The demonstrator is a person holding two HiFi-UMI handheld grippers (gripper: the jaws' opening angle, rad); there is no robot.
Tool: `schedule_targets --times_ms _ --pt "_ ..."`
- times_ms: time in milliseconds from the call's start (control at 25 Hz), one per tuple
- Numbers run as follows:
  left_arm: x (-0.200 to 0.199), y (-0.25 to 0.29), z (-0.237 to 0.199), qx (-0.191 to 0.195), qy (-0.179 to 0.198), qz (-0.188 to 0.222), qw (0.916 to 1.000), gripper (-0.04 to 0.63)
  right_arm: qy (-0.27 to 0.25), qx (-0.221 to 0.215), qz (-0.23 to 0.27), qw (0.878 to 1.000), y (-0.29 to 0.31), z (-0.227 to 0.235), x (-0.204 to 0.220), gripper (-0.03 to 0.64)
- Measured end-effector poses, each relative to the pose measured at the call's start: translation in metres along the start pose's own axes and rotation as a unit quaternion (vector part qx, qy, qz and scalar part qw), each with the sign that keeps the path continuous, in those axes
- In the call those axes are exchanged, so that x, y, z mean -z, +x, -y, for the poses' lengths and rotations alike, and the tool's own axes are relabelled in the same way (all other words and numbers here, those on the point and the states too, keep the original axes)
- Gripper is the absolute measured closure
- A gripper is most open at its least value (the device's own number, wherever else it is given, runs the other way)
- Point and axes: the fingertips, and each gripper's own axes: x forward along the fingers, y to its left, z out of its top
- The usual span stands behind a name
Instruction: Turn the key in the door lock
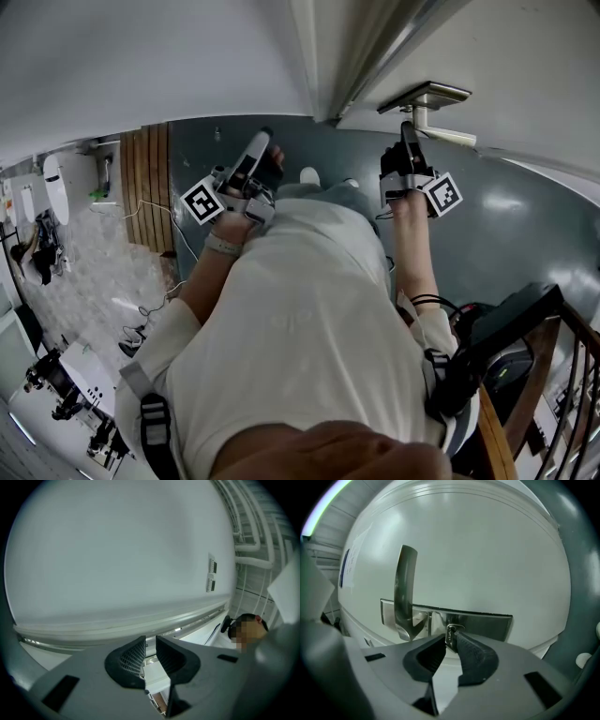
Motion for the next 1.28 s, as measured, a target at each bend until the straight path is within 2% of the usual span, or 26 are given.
schedule_targets --times_ms 120,240,400,480,640,680,720,760,880,960,1040,1120,1200,1280 --pt "0.004 0.000 0.000 0.000 0.000 -0.003 1.0000 0.540 -0.026 -0.001 -0.006 1.000 -0.002 -0.001 -0.001 0.549" --pt "0.006 0.001 -0.001 0.000 -0.003 -0.007 1.0000 0.540 -0.106 0.001 -0.031 0.994 0.000 -0.005 0.000 0.534" --pt "0.010 0.002 -0.001 -0.002 -0.008 -0.008 0.9999 0.540 -0.234 0.037 -0.082 0.968 0.002 -0.010 0.008 0.529" --pt "0.014 0.001 0.001 -0.005 -0.005 -0.007 0.9999 0.540 -0.302 0.067 -0.114 0.944 -0.005 -0.010 0.012 0.531" --pt "0.016 -0.002 0.000 -0.011 0.020 -0.009 0.9997 0.540 -0.454 0.088 -0.182 0.868 -0.014 -0.012 0.031 0.531" --pt "0.014 -0.002 -0.001 -0.012 0.028 -0.011 0.9995 0.540 -0.476 0.084 -0.195 0.854 -0.012 -0.013 0.038 0.531" --pt "0.015 -0.001 -0.001 -0.014 0.036 -0.013 0.9992 0.540 -0.487 0.077 -0.204 0.846 -0.012 -0.014 0.043 0.531" --pt "0.022 -0.001 0.001 -0.017 0.045 -0.017 0.9987 0.540 -0.489 0.067 -0.211 0.844 -0.016 -0.018 0.045 0.531" --pt "0.040 -0.003 0.007 -0.025 0.075 -0.028 0.9965 0.540 -0.475 0.030 -0.226 0.850 -0.024 -0.029 0.052 0.531" --pt "0.056 -0.007 0.010 -0.028 0.083 -0.025 0.9958 0.540 -0.470 0.010 -0.240 0.849 -0.034 -0.032 0.058 0.531" --pt "0.124 -0.010 0.028 -0.030 0.090 -0.021 0.9953 0.540 -0.466 -0.010 -0.250 0.848 -0.091 -0.036 0.033 0.531" --pt "0.200 -0.008 0.052 -0.030 0.112 -0.026 0.9929 0.540 -0.457 -0.028 -0.255 0.852 -0.155 -0.041 0.000 0.531" --pt "0.240 -0.009 0.068 -0.028 0.141 -0.037 0.9890 0.540 -0.442 -0.042 -0.261 0.857 -0.189 -0.044 -0.011 0.531" --pt "0.260 -0.011 0.078 -0.028 0.154 -0.045 0.9866 0.540 -0.431 -0.054 -0.266 0.861 -0.204 -0.046 -0.011 0.531"
